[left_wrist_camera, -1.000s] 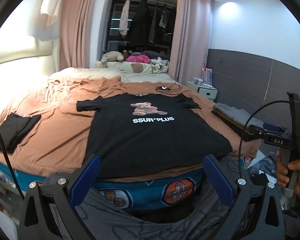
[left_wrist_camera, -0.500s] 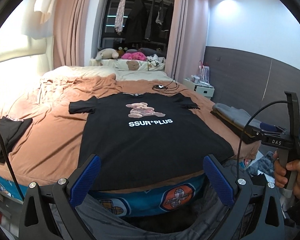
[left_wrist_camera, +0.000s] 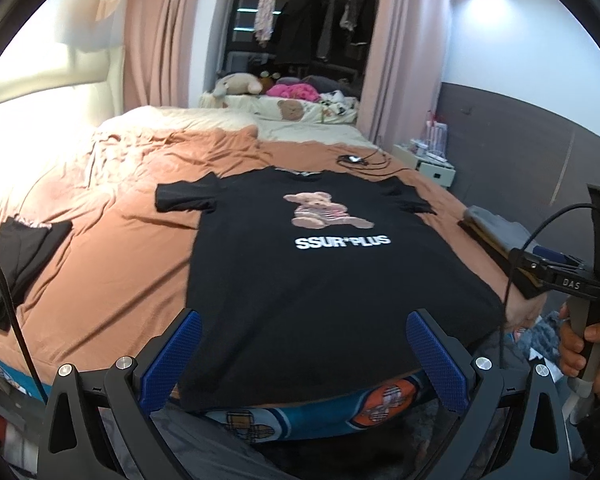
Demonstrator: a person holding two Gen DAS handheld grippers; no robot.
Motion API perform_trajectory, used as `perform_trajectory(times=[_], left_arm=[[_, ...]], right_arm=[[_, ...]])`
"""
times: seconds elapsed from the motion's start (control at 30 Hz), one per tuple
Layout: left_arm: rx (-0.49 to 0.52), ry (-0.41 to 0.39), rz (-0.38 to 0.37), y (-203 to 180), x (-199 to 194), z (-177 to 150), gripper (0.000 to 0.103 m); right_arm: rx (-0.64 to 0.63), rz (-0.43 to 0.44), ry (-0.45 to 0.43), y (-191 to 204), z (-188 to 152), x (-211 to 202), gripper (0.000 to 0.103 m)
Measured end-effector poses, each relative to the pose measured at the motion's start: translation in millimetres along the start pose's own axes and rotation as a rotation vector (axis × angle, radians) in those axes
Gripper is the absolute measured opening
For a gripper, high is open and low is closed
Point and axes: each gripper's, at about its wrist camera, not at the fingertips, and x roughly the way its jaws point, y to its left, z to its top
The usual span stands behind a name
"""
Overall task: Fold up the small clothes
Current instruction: 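Lower the left tool toward the sleeve side of the T-shirt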
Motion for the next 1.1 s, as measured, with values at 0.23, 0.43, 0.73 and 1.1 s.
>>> perform_trajectory(times=[0.23, 0.43, 0.73, 1.1], left_arm=[[-0.053, 0.039, 0.053, 38.8, 25.4, 20.4, 0.103], [-0.085, 0.043, 0.103, 66.1, 40.8, 40.9, 0.103], [-0.134, 0.053, 0.140, 100.5, 68.4, 68.8, 0.103], [-0.243, 0.083, 0.173, 150.3, 104.4, 100.6, 0.099]], right_arm=[[0.022, 0.059, 0.039, -0.6, 22.1, 40.4, 0.103], [0.042, 0.101, 0.084, -5.5, 44.1, 78.8, 0.103], [0.058, 0.125, 0.044, -4.7, 76.6, 118.7, 0.103], [0.027, 0.154, 0.065, 8.7, 107.9, 179.8, 0.103]])
